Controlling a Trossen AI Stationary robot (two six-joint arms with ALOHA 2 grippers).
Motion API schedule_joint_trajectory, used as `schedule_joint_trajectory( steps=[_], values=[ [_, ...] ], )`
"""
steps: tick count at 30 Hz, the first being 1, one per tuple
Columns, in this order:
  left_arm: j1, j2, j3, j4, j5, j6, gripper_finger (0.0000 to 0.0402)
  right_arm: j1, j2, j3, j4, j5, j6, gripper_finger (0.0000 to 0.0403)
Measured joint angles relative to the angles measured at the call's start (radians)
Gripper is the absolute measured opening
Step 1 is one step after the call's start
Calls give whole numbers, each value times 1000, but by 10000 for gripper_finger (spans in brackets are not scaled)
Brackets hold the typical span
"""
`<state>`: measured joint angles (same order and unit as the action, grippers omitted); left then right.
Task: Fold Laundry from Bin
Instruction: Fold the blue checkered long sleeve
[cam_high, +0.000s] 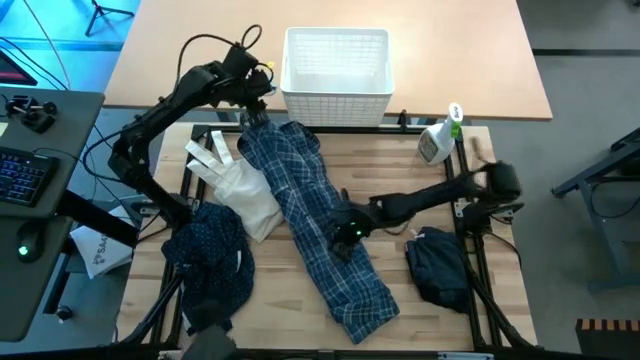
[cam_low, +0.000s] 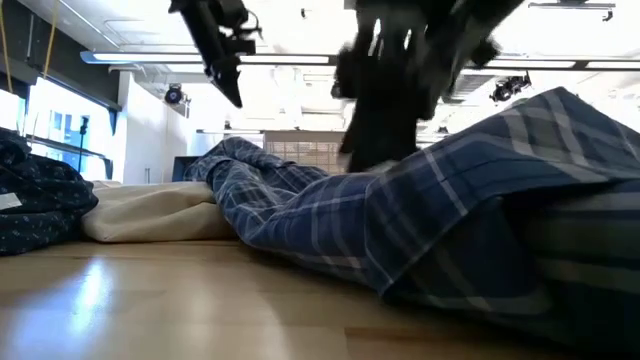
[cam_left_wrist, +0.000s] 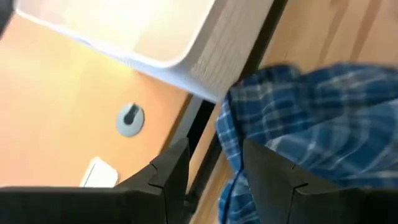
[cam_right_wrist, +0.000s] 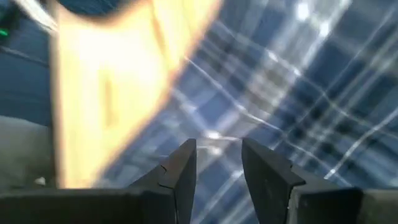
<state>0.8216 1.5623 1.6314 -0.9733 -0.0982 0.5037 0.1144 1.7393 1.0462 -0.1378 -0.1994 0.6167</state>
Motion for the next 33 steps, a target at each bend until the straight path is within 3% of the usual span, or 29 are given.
schedule_joint_trajectory(
  steps=[6,12,16,20,25,29,33],
  values=[
    [-148,-114,0,-27,126,-151,138,92,-260,0,-202,227,45,126],
    [-501,-223,2,-47,149,-407,117,254,-439,-83,-330,516,38,126],
    [-846,-227,-30,-17,-78,-764,101,355,-534,-273,-274,505,77,126],
    [-1144,-141,-93,93,-268,-1162,87,440,-612,-433,-123,405,109,126],
    [-1358,67,-111,276,-230,-1561,78,518,-655,-490,-21,329,124,126],
    [-1438,265,-111,515,-125,-1817,76,563,-664,-490,4,326,83,126],
    [-1473,445,-112,751,-102,-1995,76,600,-664,-490,7,327,91,126]
  ],
)
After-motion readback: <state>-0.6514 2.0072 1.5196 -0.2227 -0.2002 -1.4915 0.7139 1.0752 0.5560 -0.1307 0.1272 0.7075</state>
